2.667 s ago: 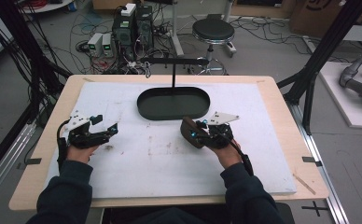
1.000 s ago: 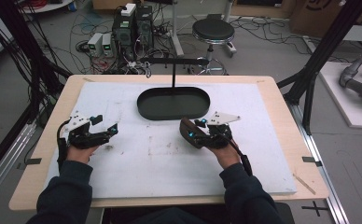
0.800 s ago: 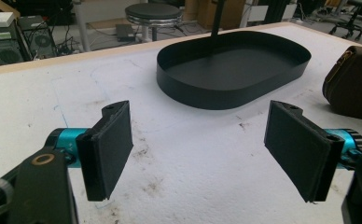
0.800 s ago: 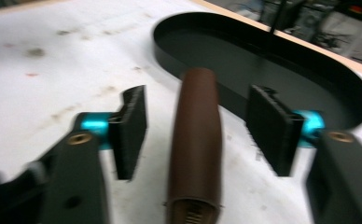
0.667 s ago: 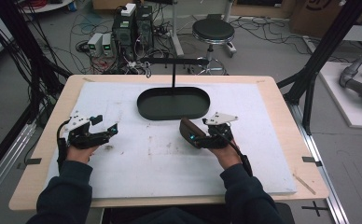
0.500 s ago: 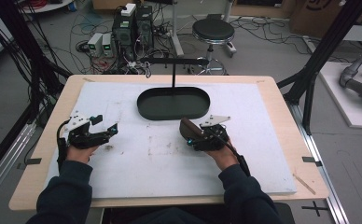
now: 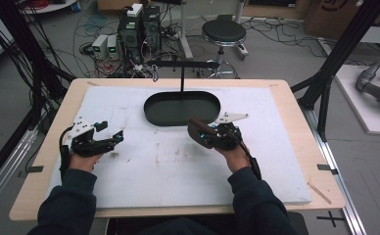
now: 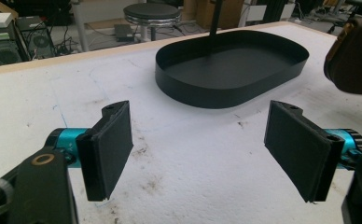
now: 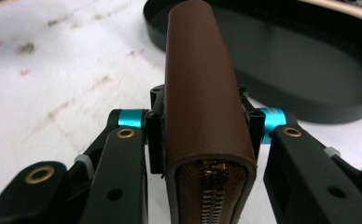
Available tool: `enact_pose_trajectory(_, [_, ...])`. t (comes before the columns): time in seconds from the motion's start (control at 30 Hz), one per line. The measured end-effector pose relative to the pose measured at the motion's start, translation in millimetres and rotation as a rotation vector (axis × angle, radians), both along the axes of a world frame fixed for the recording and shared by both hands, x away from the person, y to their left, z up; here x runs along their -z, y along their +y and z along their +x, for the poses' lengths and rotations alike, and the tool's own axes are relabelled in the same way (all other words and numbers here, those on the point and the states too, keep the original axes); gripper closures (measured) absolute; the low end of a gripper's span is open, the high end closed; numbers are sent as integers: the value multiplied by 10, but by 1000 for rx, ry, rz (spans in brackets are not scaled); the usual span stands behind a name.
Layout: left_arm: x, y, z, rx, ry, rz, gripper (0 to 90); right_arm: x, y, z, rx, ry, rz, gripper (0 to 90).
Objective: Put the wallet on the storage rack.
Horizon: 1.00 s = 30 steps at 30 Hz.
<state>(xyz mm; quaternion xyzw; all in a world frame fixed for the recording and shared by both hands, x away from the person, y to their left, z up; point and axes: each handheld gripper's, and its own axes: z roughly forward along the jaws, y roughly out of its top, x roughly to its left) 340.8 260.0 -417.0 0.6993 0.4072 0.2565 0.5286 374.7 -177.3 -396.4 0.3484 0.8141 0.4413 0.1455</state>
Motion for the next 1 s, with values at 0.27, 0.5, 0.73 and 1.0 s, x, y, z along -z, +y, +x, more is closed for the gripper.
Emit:
enact_pose_trajectory(0.27, [3,-29,21,11,-2,0,234,-197,26,444,38,-22,41,640])
enact_pose_trajectory(0.5, [9,-38,34,15,-1,-2,234,-107,92,955,99,32,77,639])
enact_pose_trajectory(0.73, [19,-36,44,17,3,-1,234,98,263,1261,114,83,131,639])
enact_pose_trajectory(1.0, [17,-24,39,16,2,0,234,264,357,1369,115,130,114,622])
